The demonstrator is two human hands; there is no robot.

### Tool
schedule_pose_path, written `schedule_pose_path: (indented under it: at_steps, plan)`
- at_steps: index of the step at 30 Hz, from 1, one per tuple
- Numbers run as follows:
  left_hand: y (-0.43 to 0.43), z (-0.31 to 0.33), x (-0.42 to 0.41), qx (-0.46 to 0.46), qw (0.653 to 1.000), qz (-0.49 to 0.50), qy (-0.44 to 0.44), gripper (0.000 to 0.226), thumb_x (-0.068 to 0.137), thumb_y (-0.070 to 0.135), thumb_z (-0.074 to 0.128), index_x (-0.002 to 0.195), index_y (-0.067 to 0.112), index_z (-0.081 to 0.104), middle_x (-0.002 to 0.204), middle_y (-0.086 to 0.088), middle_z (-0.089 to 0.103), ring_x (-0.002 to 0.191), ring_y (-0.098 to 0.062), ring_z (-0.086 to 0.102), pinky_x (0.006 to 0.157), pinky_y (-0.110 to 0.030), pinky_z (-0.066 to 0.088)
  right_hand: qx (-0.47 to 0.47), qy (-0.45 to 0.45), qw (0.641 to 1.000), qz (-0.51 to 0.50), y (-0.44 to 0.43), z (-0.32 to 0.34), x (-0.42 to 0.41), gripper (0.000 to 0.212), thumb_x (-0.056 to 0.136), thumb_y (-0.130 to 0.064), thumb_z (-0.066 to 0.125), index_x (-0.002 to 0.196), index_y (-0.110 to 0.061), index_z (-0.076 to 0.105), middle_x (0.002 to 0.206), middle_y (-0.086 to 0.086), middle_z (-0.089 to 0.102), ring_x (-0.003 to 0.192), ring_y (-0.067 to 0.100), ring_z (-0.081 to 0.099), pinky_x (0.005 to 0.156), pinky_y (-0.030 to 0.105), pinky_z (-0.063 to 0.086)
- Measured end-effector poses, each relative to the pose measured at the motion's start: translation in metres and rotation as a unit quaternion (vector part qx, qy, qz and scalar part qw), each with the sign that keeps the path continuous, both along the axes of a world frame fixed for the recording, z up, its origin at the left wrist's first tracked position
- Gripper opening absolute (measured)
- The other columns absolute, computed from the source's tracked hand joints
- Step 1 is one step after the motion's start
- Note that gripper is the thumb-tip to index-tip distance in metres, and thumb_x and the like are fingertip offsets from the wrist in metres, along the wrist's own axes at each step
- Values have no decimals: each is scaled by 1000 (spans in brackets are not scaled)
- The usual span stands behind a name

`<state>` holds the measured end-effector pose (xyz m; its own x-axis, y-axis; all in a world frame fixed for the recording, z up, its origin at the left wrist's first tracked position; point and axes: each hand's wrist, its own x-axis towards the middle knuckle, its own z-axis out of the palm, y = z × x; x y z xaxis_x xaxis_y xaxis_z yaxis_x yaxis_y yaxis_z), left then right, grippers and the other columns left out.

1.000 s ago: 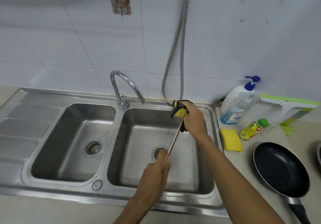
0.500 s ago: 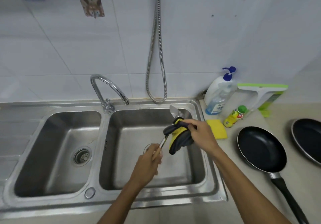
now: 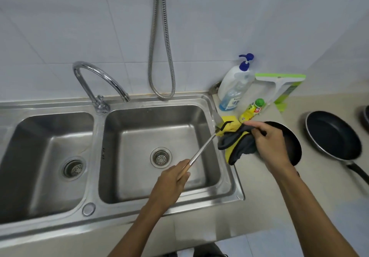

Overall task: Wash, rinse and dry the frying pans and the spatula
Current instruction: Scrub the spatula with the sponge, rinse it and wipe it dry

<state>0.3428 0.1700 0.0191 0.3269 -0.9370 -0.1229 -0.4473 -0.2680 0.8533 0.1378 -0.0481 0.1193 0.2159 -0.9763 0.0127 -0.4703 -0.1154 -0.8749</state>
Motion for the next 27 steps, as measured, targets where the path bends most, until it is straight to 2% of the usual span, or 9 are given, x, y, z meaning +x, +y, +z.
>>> schedule_pose_path:
  at_steps: [2, 4, 9, 13, 17, 20, 22, 24, 27]
  plan:
    - [4, 3, 6, 1, 1000, 14, -2, 37, 100, 39, 57, 134, 52, 49, 99, 12, 67, 88, -8, 64, 84, -36, 55, -4, -1, 1000, 4, 3, -1, 8, 41, 97, -6, 56, 95, -42, 77, 108, -5, 76, 105, 13, 69, 89, 29, 55]
    - [8, 5, 13, -7, 1000, 27, -10, 35, 100, 38, 57, 131, 53, 49, 96, 14, 67, 86, -8, 64, 83, -33, 55, -7, -2, 1000, 3, 1, 2, 14, 39, 95, -9, 57, 94, -43, 77, 105, -6, 77, 105, 13, 69, 96, 39, 55]
    - [20, 9, 25, -12, 994, 59, -93, 41, 101, 40, 54, 140, 51, 46, 98, 13, 69, 81, -7, 65, 74, -27, 54, 0, -17, 1000, 3, -14, 4, 31, 35, 92, -14, 56, 97, -41, 79, 102, -4, 78, 101, 23, 72, 90, 57, 58]
    - [14, 17, 24, -2, 992, 93, -82, 40, 103, 36, 53, 142, 39, 53, 83, 11, 61, 65, -3, 57, 60, -5, 37, -39, 27, 995, 84, 4, 14, 71, 36, 95, -5, 56, 103, -31, 79, 103, -6, 77, 99, 13, 70, 94, 44, 57]
    - [6, 29, 41, -20, 991, 106, -81, 37, 103, 32, 51, 140, 33, 55, 82, 7, 63, 63, -4, 58, 58, -7, 40, -80, 87, 978, 174, 36, 1, 105, 40, 94, 2, 55, 104, -27, 80, 97, -10, 77, 91, 8, 68, 85, 28, 52]
    - [15, 15, 62, -31, 988, 97, -113, 39, 103, 35, 52, 142, 38, 51, 89, 5, 72, 72, -9, 67, 67, -27, 56, -26, 18, 998, 54, -20, -6, 123, 35, 91, -6, 54, 104, -26, 80, 102, -3, 78, 100, 19, 71, 95, 42, 56]
    - [30, 5, 70, -21, 989, 103, -106, 41, 103, 36, 52, 143, 41, 46, 88, 2, 73, 73, -13, 69, 69, -36, 58, 2, 6, 999, -34, -68, 0, 134, 39, 85, -8, 51, 108, -22, 79, 104, 2, 76, 103, 26, 70, 96, 49, 57]
    - [40, -3, 74, -22, 990, 104, -94, 44, 102, 34, 54, 144, 43, 44, 90, -1, 74, 76, -15, 71, 72, -36, 58, 23, 19, 998, -49, -101, 13, 146, 44, 85, 0, 48, 115, -15, 77, 110, 6, 74, 107, 27, 68, 98, 48, 56]
    - [41, -2, 72, -24, 991, 106, -74, 44, 102, 30, 58, 140, 47, 48, 82, 12, 71, 71, -10, 68, 67, -21, 55, -11, 37, 999, -13, -108, 29, 158, 44, 88, 1, 47, 118, -15, 76, 116, 7, 74, 111, 25, 66, 102, 44, 53]
